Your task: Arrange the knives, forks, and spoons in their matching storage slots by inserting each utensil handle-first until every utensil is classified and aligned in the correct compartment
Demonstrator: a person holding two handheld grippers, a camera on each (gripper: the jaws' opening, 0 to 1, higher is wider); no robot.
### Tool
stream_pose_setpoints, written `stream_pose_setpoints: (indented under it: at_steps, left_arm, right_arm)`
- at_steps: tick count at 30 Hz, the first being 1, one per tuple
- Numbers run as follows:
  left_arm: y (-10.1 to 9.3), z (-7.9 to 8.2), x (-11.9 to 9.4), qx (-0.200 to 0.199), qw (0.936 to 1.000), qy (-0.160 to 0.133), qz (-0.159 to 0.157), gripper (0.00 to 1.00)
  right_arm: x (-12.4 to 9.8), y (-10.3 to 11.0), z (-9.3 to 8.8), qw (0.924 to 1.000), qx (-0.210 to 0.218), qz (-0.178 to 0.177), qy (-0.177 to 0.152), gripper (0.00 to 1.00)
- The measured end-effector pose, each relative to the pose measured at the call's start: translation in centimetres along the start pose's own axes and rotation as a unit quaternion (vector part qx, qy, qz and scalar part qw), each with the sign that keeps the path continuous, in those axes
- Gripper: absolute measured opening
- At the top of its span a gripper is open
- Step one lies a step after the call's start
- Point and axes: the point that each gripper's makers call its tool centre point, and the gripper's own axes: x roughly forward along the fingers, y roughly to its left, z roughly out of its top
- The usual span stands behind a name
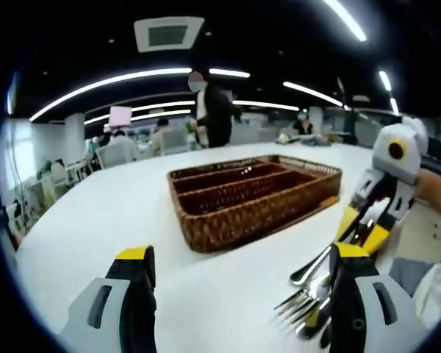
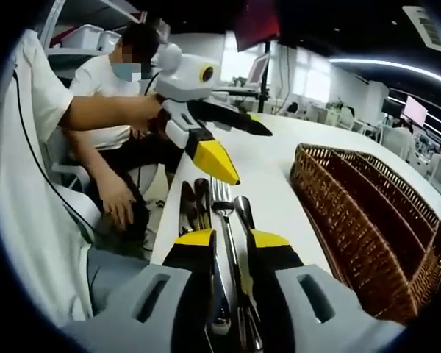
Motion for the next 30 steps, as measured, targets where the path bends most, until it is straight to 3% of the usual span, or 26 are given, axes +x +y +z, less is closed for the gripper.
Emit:
stream_pose_setpoints:
  at_steps: [9,13,15,23,30]
  left_arm:
    - [0.0,0.1,-0.3,0.002,1.0000,-0.002,0.003,0.99]
    - [-1.0,0.1,-0.7,0.004,1.0000,0.000,0.004,0.99]
    - [-1.1,0.1,-0.9,0.006,1.0000,0.001,0.002,0.99]
    - [-1.2,1.3,-1.2,0.010,0.9999,-0.010,0.006,0.99]
    - [-1.5,1.2,-1.1,0.012,0.9999,-0.004,0.003,0.99]
  right_arm:
    - [0.8,-0.2,-0.2,0.9998,-0.007,0.010,0.017,0.16]
    - [1.0,-0.5,-0.6,0.9995,-0.009,0.011,0.027,0.09]
    - [1.1,-0.3,-0.7,0.9994,0.015,0.020,0.025,0.09]
    - [1.1,-0.1,-0.8,0.9994,0.014,0.025,0.019,0.07]
    - [0.7,-0.5,-0.9,0.9998,-0.006,0.017,0.014,0.05]
